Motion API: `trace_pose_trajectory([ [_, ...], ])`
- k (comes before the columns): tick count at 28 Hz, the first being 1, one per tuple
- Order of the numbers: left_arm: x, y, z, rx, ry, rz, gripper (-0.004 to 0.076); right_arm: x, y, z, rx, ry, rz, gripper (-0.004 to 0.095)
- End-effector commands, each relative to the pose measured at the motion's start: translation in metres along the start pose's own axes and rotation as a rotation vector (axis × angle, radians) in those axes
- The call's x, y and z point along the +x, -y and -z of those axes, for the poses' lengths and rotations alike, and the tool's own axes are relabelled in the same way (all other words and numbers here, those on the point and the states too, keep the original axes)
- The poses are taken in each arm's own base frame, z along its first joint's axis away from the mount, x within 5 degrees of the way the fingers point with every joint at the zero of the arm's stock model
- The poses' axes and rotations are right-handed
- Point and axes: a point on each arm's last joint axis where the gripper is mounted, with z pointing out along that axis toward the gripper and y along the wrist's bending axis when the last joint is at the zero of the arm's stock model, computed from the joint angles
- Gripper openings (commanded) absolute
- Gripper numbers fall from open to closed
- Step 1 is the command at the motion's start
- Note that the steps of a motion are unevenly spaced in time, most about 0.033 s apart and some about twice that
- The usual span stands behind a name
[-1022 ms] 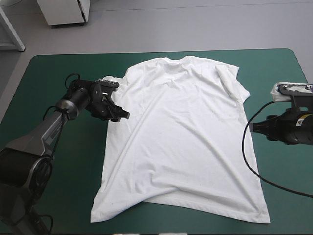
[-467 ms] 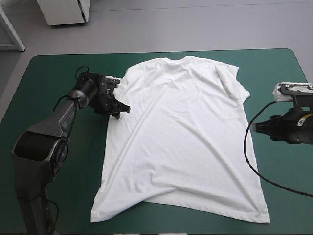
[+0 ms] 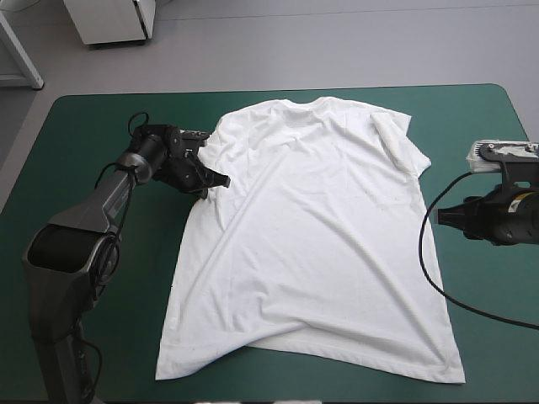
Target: Fold the cloth
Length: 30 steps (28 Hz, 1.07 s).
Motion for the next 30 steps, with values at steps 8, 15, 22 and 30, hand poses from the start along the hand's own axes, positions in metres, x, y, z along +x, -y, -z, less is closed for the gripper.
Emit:
trace_pose_trajectory([
  [8,0.002,0.008,0.000,0.036,-0.021,-0.006,-0.0009,-0.047,0.000,-0.067,0.028,0.024,-0.019,0.0409],
  [15,0.003,0.008,0.000,0.037,-0.027,-0.006,-0.0009,-0.082,-0.005,-0.144,0.022,-0.111,-0.024,0.0467],
  [22,0.003,0.008,0.000,0.037,-0.025,-0.006,-0.0009,-0.115,-0.008,-0.192,0.018,-0.136,-0.027,0.0494],
  [30,0.002,0.009,0.000,0.049,-0.014,-0.012,-0.0009,-0.108,-0.008,-0.258,0.029,-0.216,-0.025,0.0494],
])
